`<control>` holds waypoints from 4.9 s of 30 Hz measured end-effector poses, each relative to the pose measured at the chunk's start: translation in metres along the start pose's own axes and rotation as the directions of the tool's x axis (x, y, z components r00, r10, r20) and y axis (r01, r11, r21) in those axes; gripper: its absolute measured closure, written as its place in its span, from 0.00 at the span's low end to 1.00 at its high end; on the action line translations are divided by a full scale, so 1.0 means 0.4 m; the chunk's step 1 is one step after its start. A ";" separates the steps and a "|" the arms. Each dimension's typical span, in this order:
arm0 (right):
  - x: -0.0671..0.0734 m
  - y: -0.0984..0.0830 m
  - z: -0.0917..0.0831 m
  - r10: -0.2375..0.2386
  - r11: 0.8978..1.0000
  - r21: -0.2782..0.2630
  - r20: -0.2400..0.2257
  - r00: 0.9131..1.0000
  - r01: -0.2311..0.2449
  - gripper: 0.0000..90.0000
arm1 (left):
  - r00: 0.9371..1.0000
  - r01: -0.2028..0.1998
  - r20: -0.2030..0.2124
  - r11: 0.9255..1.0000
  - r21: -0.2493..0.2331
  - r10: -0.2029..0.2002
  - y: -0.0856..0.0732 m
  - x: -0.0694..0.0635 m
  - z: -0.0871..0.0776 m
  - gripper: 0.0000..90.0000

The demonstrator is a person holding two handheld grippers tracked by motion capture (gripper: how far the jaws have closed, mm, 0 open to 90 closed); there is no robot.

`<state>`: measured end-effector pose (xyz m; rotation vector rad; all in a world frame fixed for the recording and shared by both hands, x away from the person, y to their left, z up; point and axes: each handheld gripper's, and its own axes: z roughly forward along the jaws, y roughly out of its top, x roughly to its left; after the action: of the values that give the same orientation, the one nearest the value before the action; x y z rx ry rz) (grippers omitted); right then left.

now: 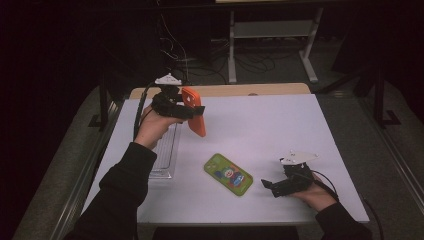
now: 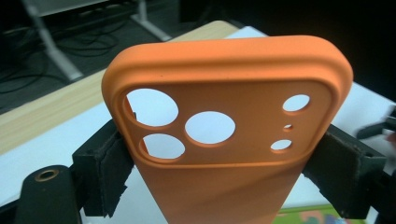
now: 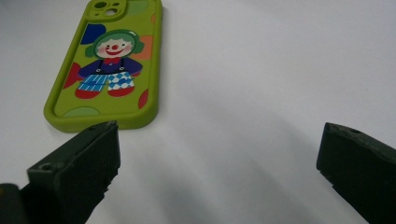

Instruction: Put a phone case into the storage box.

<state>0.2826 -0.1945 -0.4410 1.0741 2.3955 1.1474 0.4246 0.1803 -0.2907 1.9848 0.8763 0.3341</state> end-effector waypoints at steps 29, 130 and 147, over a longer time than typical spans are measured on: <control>0.003 0.003 -0.004 -0.023 1.000 -0.015 -0.005 1.000 0.023 0.00 | 0.894 0.200 -0.428 0.972 0.121 -0.130 0.017 0.204 0.025 0.16; 0.007 0.040 0.003 -0.021 0.998 -0.057 -0.018 1.000 0.020 0.00 | 0.989 0.096 -0.128 0.979 0.178 -0.074 -0.132 0.033 -0.013 0.00; 0.013 0.045 -0.003 -0.009 0.998 -0.065 -0.031 0.999 0.007 0.00 | 1.000 0.000 0.030 0.988 0.151 -0.004 -0.175 -0.089 0.024 0.00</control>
<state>0.2875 -0.1839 -0.4263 1.0325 2.3662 1.2389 0.3733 0.1728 -0.3505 2.1227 0.9078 0.2420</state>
